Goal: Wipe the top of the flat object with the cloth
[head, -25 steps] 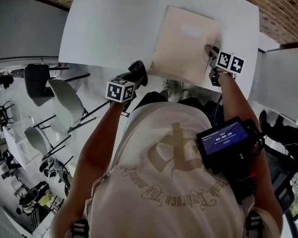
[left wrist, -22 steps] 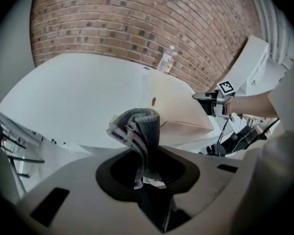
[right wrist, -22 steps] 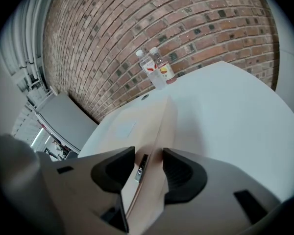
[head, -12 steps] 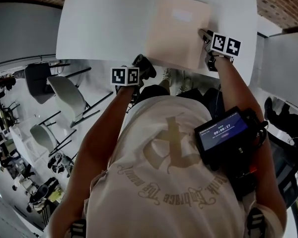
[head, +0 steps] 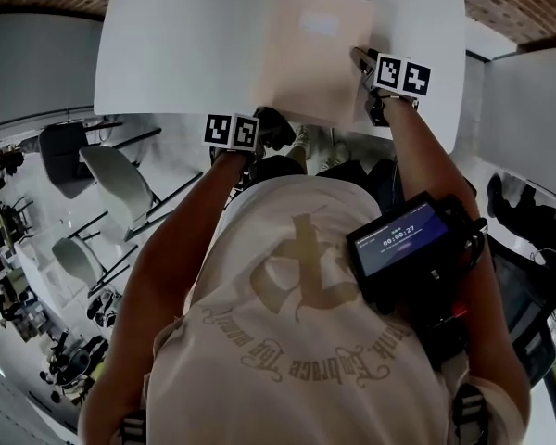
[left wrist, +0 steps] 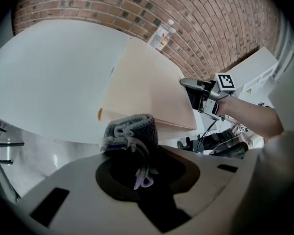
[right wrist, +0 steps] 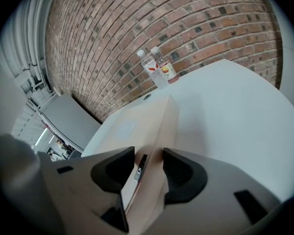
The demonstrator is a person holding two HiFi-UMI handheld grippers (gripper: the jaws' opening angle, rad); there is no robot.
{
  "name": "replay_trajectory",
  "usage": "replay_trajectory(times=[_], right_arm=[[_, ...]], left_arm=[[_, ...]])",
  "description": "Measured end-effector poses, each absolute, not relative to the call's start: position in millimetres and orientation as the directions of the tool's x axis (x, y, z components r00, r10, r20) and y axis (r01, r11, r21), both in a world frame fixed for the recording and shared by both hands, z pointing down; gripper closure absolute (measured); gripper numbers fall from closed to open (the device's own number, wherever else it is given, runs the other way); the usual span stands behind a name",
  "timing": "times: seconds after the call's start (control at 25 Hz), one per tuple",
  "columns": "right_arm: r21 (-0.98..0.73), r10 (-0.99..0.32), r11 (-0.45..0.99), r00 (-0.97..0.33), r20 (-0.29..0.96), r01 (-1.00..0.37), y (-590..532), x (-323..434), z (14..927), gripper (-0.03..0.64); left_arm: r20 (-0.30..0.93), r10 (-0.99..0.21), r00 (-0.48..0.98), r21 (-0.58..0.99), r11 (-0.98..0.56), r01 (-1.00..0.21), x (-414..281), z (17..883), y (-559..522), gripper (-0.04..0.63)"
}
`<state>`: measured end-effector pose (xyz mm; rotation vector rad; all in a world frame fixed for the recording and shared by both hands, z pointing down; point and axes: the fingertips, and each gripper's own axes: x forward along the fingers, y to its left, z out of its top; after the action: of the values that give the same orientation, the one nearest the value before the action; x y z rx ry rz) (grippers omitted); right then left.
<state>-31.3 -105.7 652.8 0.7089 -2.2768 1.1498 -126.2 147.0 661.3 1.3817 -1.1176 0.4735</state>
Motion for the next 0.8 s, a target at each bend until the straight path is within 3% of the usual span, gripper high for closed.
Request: replay_trajectory(times=[0.36, 0.8], right_arm=[[-0.578, -0.224, 0.514, -0.750, 0.623, -0.634, -103, -33, 652, 0.423], [-0.590, -0.222, 0.510, -0.759, 0.612, -0.625, -101, -36, 650, 0.422]], left_arm=[[0.811, -0.201, 0.550, 0.559, -0.014, -0.829, -61, 658, 137, 0.492], [0.750, -0.103, 0.654, 0.638, -0.148, -0.756, 1, 656, 125, 0.492]])
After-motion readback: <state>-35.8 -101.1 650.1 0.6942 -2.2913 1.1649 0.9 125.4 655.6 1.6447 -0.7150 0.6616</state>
